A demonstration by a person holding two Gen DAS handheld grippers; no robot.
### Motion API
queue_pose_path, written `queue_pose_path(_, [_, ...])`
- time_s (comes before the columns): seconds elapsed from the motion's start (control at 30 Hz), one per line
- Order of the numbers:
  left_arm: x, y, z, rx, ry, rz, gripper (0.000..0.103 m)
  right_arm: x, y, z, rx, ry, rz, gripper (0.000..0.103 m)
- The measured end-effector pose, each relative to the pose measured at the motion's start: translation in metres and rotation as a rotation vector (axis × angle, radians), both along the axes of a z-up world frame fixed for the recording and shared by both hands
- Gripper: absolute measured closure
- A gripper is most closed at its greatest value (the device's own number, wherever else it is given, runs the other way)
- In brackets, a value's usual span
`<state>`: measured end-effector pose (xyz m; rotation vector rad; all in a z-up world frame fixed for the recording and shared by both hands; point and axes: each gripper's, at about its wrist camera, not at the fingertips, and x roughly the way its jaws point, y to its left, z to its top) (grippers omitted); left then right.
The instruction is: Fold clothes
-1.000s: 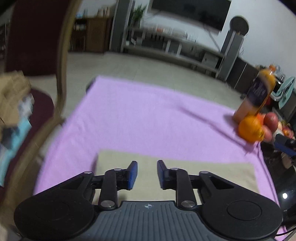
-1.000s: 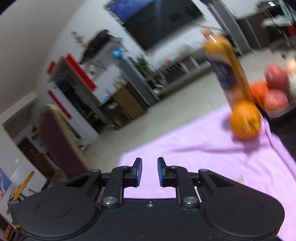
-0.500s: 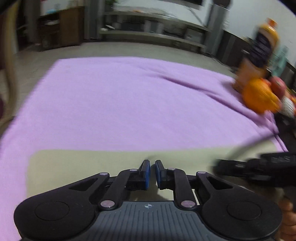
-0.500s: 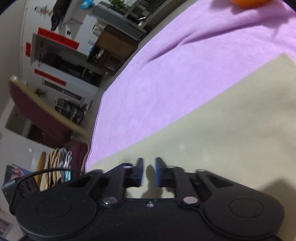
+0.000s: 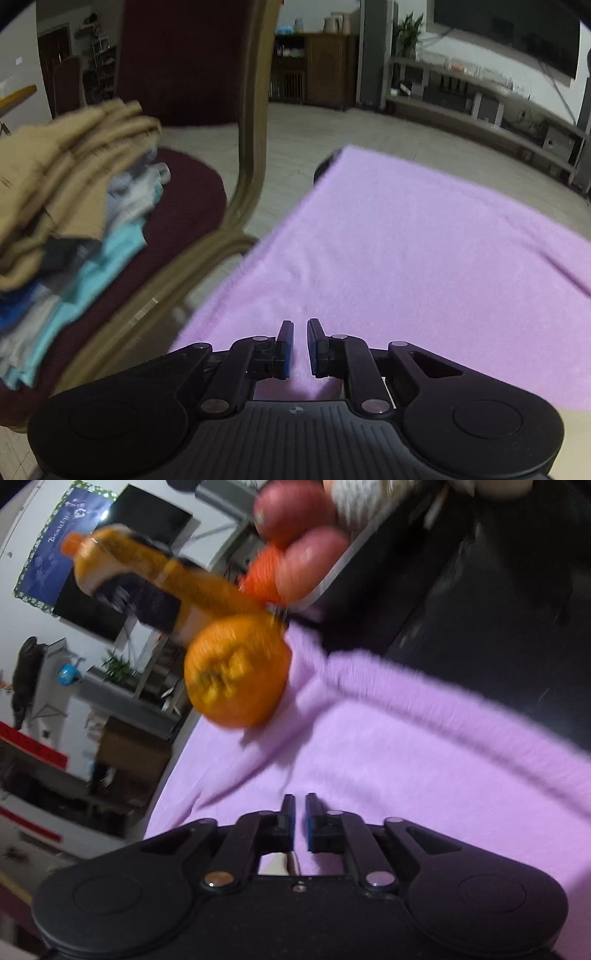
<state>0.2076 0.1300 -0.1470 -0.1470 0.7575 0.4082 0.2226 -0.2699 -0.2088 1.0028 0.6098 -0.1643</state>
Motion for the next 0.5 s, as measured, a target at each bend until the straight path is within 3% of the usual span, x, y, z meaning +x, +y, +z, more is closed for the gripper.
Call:
queue_pose_path(0.1, [-0.024, -0.011, 0.040, -0.029, -0.029, -0.103, 0.087, -0.016, 0.005, 0.038, 0.014, -0.072, 0.067, 0.094])
queue_pose_path(0.2, [-0.050, -0.023, 0.072, -0.067, -0.038, -0.246, 0.078, -0.034, 0.014, 0.082, -0.001, -0.160, 0.165, 0.090])
queue_pose_path(0.27, [-0.062, -0.029, 0.081, -0.043, -0.040, -0.325, 0.070, -0.045, 0.018, 0.105, -0.026, -0.207, 0.220, 0.084])
queue_pose_path(0.33, [-0.066, -0.032, 0.074, -0.011, -0.034, -0.340, 0.061, -0.053, 0.019, 0.119, -0.057, -0.235, 0.258, 0.080])
queue_pose_path(0.4, [-0.064, -0.029, 0.055, -0.039, -0.012, -0.317, 0.061, -0.054, 0.023, 0.120, -0.077, -0.234, 0.271, 0.077])
queue_pose_path(0.5, [-0.051, -0.021, 0.016, -0.191, 0.092, -0.261, 0.080, -0.051, 0.022, 0.098, -0.042, -0.173, 0.249, 0.077])
